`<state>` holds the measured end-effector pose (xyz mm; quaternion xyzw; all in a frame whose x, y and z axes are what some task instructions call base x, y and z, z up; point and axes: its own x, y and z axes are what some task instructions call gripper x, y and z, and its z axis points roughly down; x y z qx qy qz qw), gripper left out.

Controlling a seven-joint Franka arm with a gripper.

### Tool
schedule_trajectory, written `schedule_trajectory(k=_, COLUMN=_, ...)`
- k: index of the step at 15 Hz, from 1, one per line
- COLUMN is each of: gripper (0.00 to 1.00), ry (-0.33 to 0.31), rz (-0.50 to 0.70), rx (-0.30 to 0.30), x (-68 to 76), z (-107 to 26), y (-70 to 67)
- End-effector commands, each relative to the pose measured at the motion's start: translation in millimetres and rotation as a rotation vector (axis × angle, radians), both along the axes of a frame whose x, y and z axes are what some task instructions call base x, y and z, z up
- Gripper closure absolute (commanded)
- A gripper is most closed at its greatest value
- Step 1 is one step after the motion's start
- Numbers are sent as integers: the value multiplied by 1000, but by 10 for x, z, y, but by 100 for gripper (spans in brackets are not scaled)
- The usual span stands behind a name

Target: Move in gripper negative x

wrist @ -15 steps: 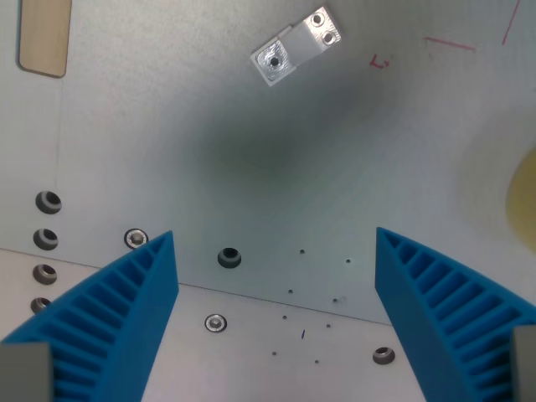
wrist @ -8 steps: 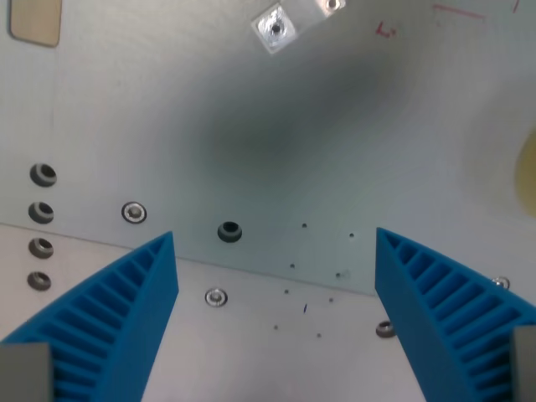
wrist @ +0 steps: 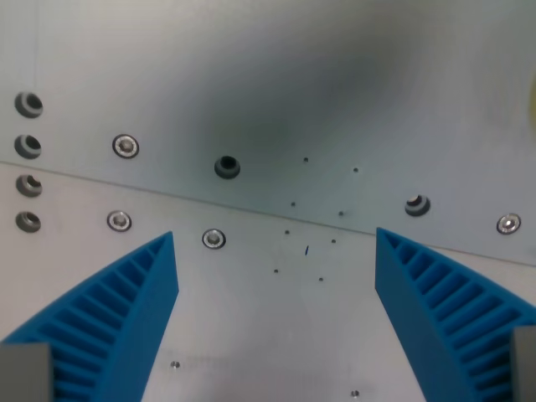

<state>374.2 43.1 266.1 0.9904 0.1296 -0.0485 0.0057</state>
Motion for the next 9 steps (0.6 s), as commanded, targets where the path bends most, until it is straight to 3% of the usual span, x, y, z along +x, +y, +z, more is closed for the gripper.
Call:
schedule_trajectory(k=1, gripper=0, ry=-82, rz=9, rx=17, x=-252, z=78, y=-102)
schedule_trajectory(k=9, gripper=0, ry=-82, rz=9, rx=17, x=-638, z=83, y=-208)
